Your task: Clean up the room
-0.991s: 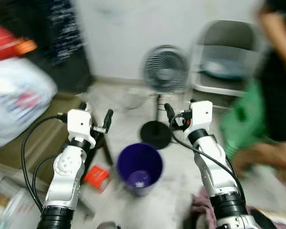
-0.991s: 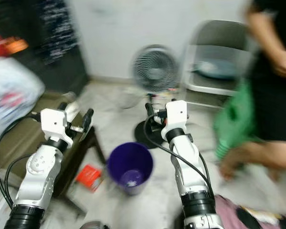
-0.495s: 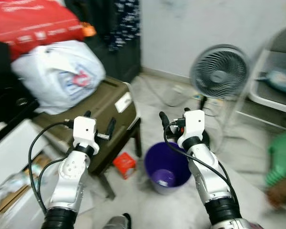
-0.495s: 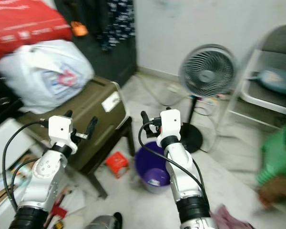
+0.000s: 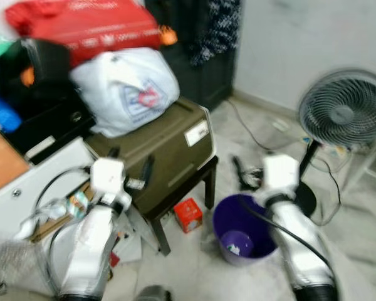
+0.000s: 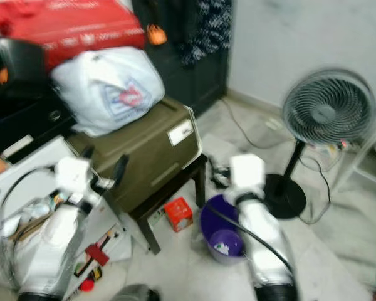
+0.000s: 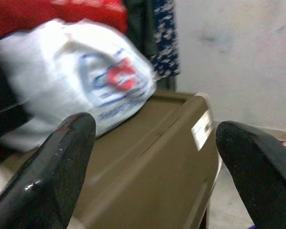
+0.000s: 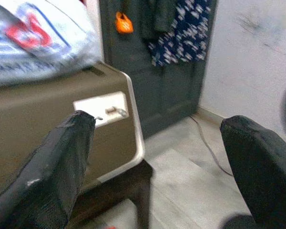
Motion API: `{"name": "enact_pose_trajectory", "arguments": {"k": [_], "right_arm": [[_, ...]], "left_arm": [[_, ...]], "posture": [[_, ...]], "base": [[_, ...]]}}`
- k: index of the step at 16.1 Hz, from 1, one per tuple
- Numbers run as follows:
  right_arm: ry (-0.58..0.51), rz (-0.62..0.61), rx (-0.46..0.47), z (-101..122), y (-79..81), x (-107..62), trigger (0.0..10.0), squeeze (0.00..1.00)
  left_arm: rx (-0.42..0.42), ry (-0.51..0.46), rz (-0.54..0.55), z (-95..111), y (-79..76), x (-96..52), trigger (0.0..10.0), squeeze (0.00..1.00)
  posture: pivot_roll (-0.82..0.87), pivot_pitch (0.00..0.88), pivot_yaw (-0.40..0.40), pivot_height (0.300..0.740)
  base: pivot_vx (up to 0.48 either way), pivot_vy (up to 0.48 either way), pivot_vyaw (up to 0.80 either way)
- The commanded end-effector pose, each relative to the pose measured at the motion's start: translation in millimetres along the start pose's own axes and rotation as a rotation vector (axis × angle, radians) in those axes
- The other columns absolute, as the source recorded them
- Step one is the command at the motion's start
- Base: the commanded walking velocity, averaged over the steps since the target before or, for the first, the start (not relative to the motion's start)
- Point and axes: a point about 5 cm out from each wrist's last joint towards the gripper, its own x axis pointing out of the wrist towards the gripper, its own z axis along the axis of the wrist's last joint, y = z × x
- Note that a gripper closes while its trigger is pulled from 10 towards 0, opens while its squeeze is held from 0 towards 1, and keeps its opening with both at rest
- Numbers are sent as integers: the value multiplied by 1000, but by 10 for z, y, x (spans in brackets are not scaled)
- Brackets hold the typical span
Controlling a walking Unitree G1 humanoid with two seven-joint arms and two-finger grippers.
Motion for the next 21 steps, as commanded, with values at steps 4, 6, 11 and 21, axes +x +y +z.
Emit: {"name": "enact_pose_trajectory", "arguments": {"k": [4,6,11,21], "right_arm": [[38,-56,81,-14,122,-337,10000,0],[16,-89,86,95,65,-368,10000,0],[16,-22,37,143,101,-281,10000,0],[33,-16,47,177,127,-249,10000,0]], "left_arm": [[35,60,77,31,201,-428,10000,0],[31,75,72,50,173,-475,10000,0],[22,51,53,99,157,-299,10000,0],[42,73,25,130,126,-194,10000,0]], "posture": [[-21,0,28,740],[-42,0,28,740],[-50,0,7,740],[-53,0,24,740]], "base": [[0,0,470],[0,0,0],[0,0,800],[0,0,679]]}}
